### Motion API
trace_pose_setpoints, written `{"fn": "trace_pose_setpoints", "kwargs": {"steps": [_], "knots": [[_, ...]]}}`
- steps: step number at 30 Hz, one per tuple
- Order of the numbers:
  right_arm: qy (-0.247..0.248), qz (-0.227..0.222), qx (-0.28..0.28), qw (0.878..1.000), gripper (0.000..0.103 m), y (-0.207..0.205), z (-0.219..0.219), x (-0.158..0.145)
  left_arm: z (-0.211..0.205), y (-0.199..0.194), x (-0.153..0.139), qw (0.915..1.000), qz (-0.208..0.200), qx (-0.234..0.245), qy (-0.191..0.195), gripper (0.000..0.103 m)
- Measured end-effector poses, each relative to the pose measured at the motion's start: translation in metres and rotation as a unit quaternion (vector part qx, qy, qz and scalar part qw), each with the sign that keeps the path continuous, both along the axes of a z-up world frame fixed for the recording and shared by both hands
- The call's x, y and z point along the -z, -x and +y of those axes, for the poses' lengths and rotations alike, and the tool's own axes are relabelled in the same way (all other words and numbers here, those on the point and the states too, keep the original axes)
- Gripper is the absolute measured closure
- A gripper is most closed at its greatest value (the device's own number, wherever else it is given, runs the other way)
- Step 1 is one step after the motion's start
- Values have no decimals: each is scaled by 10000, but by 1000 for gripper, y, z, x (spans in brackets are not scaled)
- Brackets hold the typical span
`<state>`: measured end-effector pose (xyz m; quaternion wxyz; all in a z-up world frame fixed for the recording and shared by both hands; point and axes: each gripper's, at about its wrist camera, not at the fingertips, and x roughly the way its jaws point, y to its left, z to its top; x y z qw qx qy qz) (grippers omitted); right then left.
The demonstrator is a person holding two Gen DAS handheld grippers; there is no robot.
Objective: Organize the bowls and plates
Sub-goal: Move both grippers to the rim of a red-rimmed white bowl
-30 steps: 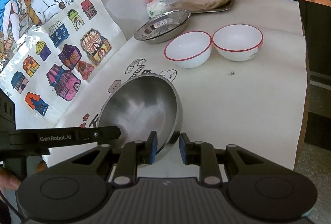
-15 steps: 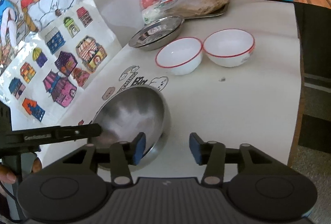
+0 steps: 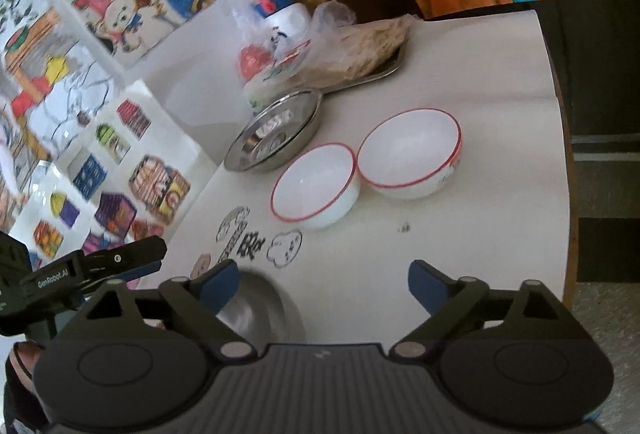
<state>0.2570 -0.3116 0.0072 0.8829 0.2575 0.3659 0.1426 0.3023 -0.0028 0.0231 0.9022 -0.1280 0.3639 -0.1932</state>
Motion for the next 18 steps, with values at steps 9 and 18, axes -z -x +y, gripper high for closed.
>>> {"fn": "trace_pose_setpoints", "kwargs": {"steps": [9, 18], "knots": [[-456, -11, 326, 9984, 0, -31, 3, 12, -32, -58, 12, 9993, 181, 332, -28, 1], [-822, 350, 909, 9918, 0, -51, -3, 33, -57, -101, 35, 9973, 505, 515, -103, 1]]}}
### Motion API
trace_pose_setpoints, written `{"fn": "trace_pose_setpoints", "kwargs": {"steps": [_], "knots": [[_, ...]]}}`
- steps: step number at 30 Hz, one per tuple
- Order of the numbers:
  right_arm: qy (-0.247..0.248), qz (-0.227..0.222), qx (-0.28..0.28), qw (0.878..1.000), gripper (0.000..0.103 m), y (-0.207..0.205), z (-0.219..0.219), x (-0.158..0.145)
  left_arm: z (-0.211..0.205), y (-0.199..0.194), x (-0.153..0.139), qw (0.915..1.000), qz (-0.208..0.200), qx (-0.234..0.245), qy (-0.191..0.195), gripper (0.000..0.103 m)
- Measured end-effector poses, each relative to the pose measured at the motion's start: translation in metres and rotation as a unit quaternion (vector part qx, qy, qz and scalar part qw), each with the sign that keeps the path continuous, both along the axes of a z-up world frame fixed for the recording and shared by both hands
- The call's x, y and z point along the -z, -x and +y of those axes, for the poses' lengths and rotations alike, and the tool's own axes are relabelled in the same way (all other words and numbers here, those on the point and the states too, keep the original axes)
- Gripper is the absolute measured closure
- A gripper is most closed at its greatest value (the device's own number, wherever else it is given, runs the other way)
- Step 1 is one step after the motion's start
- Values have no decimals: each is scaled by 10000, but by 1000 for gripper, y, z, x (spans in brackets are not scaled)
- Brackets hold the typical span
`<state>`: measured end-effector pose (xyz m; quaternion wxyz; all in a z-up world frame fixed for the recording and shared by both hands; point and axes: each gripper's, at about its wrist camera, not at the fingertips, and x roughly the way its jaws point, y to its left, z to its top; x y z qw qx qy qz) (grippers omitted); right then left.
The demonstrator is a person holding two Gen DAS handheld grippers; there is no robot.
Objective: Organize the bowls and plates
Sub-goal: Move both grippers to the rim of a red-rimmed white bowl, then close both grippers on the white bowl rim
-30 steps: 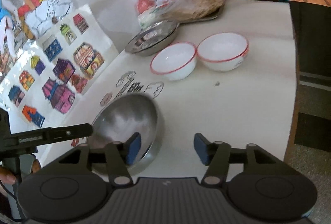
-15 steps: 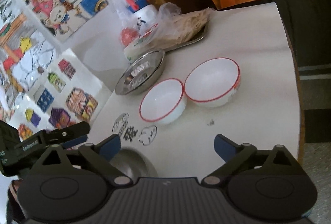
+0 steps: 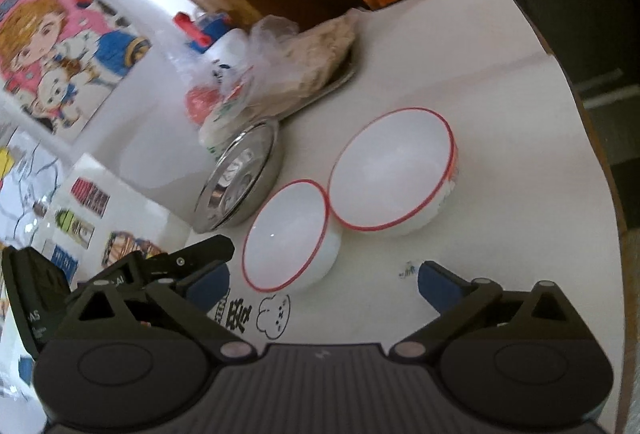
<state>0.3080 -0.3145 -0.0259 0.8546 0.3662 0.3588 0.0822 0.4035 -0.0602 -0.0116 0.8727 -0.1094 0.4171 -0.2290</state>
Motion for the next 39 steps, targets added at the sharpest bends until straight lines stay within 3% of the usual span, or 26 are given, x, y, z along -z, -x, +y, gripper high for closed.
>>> {"fn": "trace_pose_setpoints", "kwargs": {"steps": [7, 15, 26, 29, 31, 39], "knots": [[-110, -53, 171, 9998, 2, -6, 1, 5, -3, -16, 9, 9999, 141, 29, 75, 1], [-99, -81, 152, 9998, 21, -8, 8, 6, -6, -22, 13, 9998, 155, 69, 134, 3], [-285, 11, 123, 9995, 50, -10, 9, 13, -8, -24, 16, 9990, 274, 180, 289, 28], [-238, 24, 140, 9996, 54, -10, 11, 13, -11, -24, 17, 9988, 294, 236, 296, 41], [-221, 29, 152, 9996, 56, -10, 11, 13, -12, -25, 19, 9985, 347, 244, 335, 56], [-148, 10, 121, 9998, 67, -11, 12, 12, -13, -28, 23, 9974, 486, 272, 467, 81]]}}
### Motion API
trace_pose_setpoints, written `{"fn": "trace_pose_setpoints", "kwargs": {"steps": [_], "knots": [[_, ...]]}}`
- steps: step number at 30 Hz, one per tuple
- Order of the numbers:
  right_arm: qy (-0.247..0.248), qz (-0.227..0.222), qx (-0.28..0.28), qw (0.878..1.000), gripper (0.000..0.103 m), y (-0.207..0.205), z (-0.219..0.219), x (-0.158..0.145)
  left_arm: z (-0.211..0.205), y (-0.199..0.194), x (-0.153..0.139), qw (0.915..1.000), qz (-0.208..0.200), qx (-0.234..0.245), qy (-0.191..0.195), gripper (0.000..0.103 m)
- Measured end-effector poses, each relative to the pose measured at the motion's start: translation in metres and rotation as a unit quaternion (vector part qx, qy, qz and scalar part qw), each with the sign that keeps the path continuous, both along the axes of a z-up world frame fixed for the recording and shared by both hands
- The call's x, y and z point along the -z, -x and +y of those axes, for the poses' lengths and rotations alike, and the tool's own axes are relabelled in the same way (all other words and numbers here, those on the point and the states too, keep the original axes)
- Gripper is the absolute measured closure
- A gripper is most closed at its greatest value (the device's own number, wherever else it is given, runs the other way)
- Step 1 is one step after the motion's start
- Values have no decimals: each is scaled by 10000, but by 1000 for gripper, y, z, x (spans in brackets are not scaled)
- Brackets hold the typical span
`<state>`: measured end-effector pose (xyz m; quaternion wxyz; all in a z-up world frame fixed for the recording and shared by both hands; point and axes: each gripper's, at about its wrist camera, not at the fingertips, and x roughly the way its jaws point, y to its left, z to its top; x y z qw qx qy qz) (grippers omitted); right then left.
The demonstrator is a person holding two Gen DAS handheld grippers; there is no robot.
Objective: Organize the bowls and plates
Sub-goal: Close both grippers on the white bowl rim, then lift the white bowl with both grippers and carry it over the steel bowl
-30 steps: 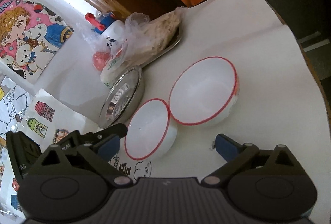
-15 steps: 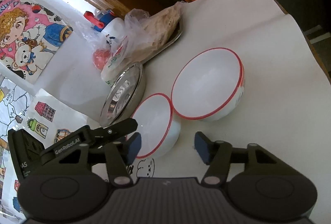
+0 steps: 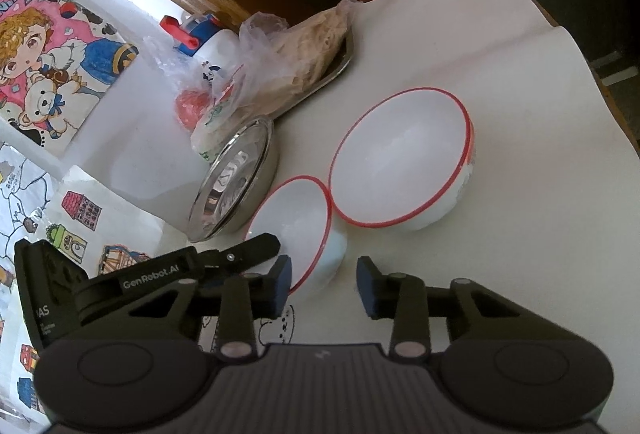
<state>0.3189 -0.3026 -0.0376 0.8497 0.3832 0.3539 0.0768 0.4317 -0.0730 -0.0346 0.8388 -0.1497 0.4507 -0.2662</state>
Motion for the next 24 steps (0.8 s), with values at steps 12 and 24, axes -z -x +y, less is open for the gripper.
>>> {"fn": "trace_pose_setpoints", "kwargs": {"steps": [12, 24], "knots": [[327, -179, -183, 9991, 77, 7, 9, -15, 0, 13, -7, 10000, -71, -40, 8, 93], [366, -593, -433, 9966, 77, 48, 15, -56, 13, 63, -58, 9979, -637, -95, -21, 93]]}}
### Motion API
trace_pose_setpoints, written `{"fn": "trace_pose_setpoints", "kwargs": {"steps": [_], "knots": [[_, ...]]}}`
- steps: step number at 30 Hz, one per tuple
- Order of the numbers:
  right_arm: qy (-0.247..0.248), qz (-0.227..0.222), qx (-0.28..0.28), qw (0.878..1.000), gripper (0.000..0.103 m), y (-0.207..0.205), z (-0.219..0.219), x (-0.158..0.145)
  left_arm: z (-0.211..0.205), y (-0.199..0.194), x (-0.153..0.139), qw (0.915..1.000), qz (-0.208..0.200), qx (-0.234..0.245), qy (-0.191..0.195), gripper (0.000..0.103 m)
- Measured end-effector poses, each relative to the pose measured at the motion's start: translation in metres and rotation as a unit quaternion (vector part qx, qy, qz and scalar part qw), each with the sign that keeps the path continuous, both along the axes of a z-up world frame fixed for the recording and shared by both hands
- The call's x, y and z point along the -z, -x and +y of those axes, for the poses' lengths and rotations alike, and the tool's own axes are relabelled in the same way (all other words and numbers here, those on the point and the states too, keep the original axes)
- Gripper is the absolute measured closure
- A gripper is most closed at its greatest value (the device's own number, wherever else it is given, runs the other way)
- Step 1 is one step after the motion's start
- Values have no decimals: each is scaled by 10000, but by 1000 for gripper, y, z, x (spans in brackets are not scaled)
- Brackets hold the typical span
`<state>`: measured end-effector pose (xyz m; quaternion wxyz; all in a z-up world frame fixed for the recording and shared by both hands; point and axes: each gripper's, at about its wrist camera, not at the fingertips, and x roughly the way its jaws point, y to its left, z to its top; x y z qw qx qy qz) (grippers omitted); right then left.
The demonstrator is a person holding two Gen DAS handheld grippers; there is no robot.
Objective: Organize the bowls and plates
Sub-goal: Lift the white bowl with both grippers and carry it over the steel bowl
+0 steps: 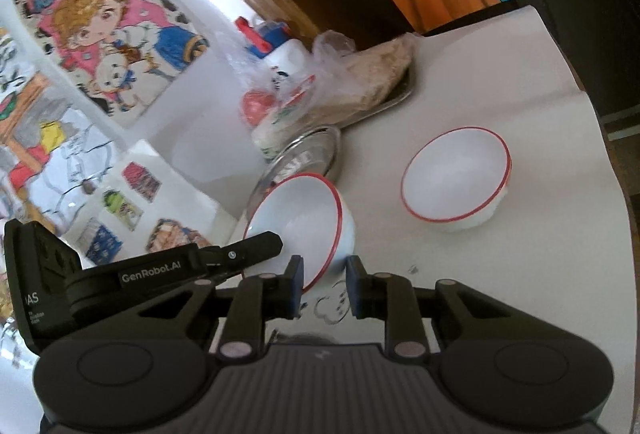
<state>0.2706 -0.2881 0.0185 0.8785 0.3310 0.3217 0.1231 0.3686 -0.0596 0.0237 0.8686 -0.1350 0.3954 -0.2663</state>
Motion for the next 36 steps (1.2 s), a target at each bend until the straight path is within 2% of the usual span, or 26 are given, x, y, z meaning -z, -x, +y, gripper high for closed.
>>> {"fn": "trace_pose_setpoints", "kwargs": {"steps": [8, 15, 23, 36], "knots": [[174, 70, -339, 9992, 77, 39, 11, -15, 18, 56, -16, 10000, -37, -17, 14, 91], [523, 351, -579, 9963, 77, 62, 26, -13, 24, 94, -5, 9997, 119, -30, -212, 90], [870, 635, -828, 9907, 77, 66, 36, -5, 28, 108, 13, 9983, 451, -47, -356, 90], [1094, 794, -1006, 9857, 76, 60, 42, -2, 23, 109, 15, 9966, 531, -20, -628, 90]]}}
